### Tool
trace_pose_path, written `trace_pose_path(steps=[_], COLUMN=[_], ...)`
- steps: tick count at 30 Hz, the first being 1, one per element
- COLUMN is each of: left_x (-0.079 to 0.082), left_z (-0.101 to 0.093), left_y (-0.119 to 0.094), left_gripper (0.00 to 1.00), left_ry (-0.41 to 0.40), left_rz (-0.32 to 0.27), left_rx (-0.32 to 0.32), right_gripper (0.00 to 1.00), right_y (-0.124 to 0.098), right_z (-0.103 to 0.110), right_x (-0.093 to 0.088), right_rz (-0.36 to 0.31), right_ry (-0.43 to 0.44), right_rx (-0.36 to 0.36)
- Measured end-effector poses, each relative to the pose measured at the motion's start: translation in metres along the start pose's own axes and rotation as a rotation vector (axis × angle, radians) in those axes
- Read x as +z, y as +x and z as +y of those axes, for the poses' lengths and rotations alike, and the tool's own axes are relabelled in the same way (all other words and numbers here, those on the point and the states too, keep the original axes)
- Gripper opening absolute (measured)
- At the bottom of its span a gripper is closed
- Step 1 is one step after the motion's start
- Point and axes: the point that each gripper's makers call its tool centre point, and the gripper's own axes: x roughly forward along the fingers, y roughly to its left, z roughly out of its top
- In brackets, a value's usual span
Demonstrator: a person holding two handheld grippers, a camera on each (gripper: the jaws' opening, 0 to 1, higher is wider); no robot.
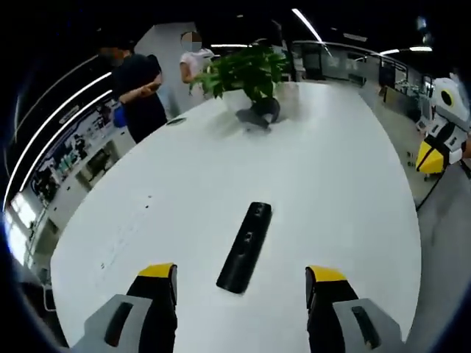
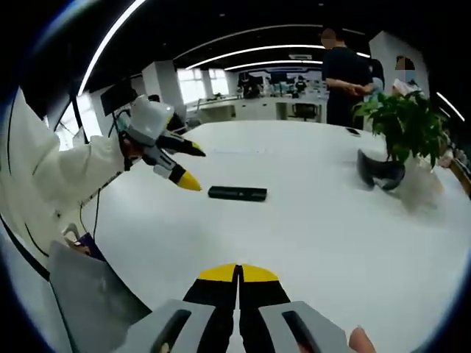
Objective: Press the specified remote control buttons in sequence, fully releasing each button before pressing the next.
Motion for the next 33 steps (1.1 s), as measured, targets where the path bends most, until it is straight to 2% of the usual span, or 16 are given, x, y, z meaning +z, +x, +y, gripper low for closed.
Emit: trace_pose_path(steps=[3,7,12,14,17,26,28,33], left_x=[-0.002,-0.003,-0.012,-0.016,-0.024,-0.039,-0.035,-0.036], left_z=[-0.003,0.000,-0.001,0.000,0.003,0.004,0.007,0.008], left_y=[0.014,0.029,0.043,0.049,0.055,0.073,0.072,0.072], left_gripper=[0.71,0.63,0.59,0.60,0.62,0.60,0.56,0.54], left_ry=[-0.009,-0.028,-0.038,-0.014,0.063,0.066,0.073,0.091], left_rz=[0.039,0.068,0.132,0.163,0.212,0.275,0.267,0.276], left_rx=[-0.067,-0.112,-0.197,-0.212,-0.220,-0.268,-0.262,-0.273], right_gripper=[0.00,0.00,0.00,0.00,0.00,0.00,0.00,0.00], right_y=[0.000,-0.003,-0.004,-0.004,-0.004,-0.005,-0.005,-0.004], right_z=[-0.004,-0.009,-0.015,-0.017,-0.018,-0.026,-0.026,-0.025], right_x=[-0.003,-0.005,-0.010,-0.013,-0.012,-0.009,-0.011,-0.011], right_rz=[0.009,0.010,0.024,0.036,0.036,0.025,0.031,0.039], right_ry=[0.009,0.012,0.032,0.041,0.041,0.056,0.054,0.049], right_rx=[-0.001,-0.013,-0.021,-0.019,-0.022,-0.032,-0.029,-0.021])
